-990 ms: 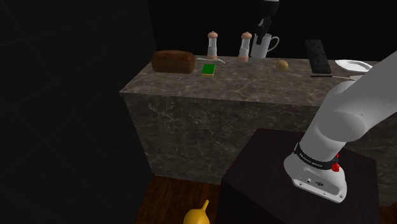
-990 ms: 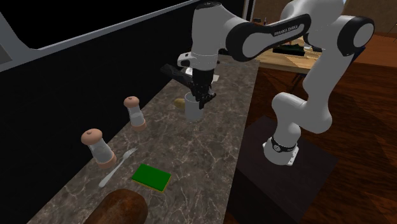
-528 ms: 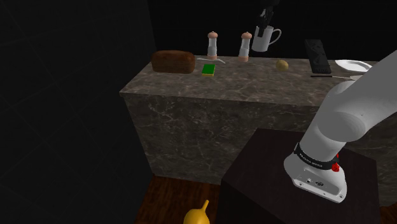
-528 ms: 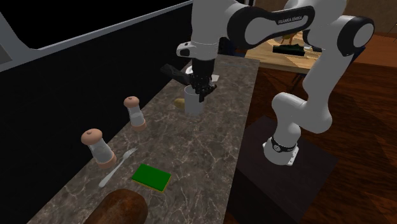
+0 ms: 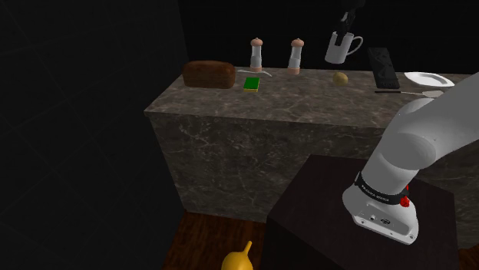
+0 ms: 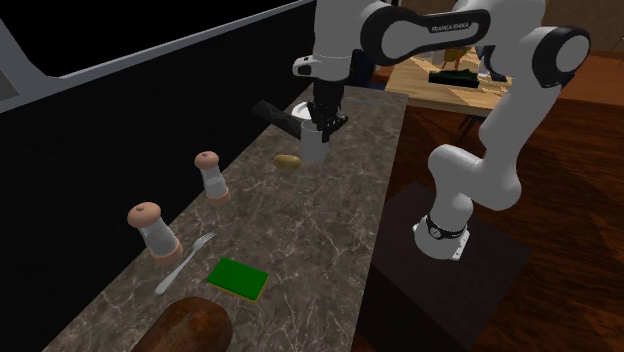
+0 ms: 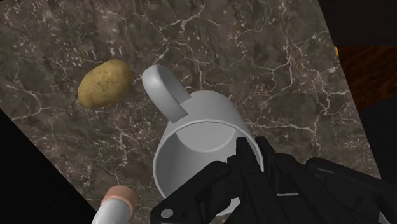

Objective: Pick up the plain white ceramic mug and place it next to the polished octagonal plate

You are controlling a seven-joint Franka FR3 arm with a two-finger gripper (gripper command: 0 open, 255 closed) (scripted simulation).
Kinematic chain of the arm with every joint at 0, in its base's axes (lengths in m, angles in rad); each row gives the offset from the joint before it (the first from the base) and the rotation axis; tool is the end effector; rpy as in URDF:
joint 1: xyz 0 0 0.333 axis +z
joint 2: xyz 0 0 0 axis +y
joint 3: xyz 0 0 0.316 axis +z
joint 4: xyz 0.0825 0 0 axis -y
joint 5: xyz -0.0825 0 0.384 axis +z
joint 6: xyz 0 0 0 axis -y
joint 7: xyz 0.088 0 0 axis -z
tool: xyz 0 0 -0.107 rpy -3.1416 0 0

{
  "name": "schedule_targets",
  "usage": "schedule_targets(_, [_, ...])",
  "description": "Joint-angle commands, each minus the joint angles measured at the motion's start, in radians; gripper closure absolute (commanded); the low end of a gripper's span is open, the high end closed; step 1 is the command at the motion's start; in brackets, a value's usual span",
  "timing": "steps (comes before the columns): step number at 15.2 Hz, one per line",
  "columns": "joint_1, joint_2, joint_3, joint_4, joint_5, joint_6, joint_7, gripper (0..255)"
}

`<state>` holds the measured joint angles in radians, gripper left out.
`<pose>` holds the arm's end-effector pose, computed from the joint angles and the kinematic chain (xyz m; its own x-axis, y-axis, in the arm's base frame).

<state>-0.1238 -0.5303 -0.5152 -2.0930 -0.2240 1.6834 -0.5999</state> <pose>0.2953 -0.3017 0.6018 0.9971 0.0324 0.0685 0.0316 -0.9994 0.0127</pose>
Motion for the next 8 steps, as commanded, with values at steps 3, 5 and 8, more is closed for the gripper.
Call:
schedule_targets(3, [-0.041, -0.055, -0.054, -0.035, -0.046, -0.005, -0.076, 255])
schedule_targets(5, [-0.060, -0.074, -0.085, -0.042, -0.068, -0.009, -0.117, 255])
schedule_targets(8, [-0.085, -0.096, -0.134, -0.044, -0.100, -0.014, -0.181, 255])
